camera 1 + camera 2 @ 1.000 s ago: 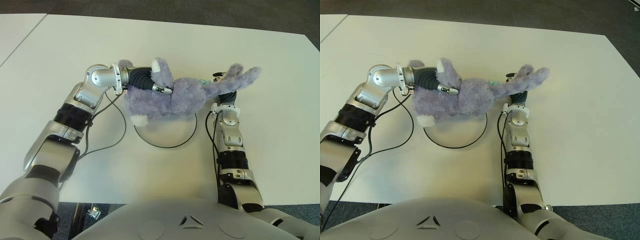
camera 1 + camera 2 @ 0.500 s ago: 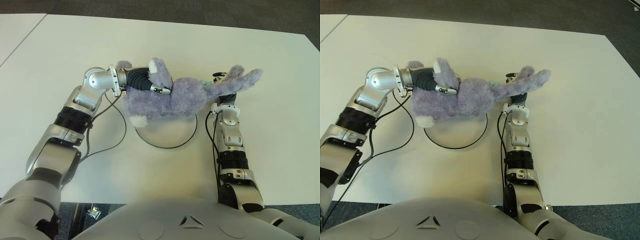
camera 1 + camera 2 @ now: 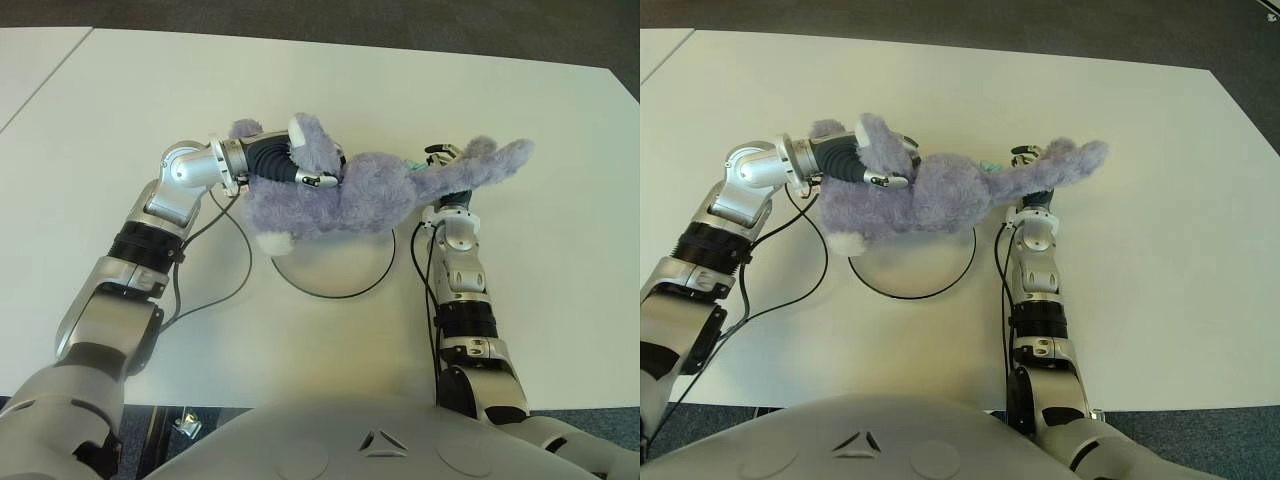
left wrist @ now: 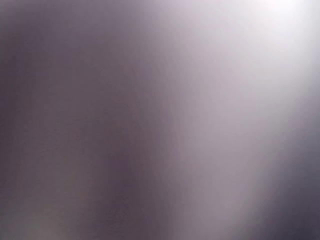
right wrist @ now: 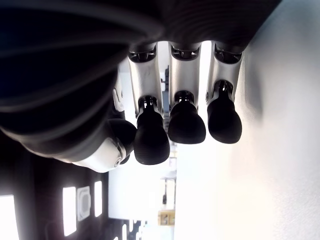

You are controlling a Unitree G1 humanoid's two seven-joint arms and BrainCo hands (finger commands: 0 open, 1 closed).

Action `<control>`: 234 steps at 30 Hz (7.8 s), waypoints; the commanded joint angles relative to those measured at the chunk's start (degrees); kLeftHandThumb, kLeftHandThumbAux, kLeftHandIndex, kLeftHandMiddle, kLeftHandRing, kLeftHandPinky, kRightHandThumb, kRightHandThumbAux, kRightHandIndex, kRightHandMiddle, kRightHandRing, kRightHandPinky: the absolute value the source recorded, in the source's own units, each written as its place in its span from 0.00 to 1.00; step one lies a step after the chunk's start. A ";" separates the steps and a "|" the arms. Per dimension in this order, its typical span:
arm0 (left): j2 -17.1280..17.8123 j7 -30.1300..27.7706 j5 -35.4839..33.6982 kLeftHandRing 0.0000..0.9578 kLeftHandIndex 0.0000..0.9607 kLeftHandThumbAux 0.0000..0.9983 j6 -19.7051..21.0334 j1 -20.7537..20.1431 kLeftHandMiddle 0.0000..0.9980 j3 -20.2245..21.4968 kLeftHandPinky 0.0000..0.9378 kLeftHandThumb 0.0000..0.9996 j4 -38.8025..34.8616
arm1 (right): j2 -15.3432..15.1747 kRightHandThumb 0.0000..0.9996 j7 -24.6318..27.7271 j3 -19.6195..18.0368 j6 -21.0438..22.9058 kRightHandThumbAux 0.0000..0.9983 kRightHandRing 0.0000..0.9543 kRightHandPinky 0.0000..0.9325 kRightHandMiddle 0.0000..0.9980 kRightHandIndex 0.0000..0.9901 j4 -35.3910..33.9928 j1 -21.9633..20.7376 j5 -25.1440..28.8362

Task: Put the doll into the plate.

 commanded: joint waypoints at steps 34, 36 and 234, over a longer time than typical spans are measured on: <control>5.80 10.38 9.64 0.00 0.00 0.13 -10.75 10.74 0.00 9.30 0.00 0.41 -13.88 | 0.47 0.71 1.13 -0.58 -1.70 0.72 0.82 0.75 0.78 0.45 6.42 -0.24 1.18; 5.67 12.13 11.42 0.00 0.00 0.13 -11.44 11.11 0.00 9.77 0.00 0.41 -14.18 | 0.44 0.71 1.19 -0.57 -1.84 0.72 0.82 0.75 0.78 0.45 6.61 -0.31 1.15; 5.92 -17.92 9.56 0.00 0.00 0.13 2.88 -10.91 0.00 -19.18 0.02 0.44 -10.20 | 0.81 0.71 1.28 0.35 1.08 0.72 0.80 0.81 0.77 0.45 4.65 -0.17 0.25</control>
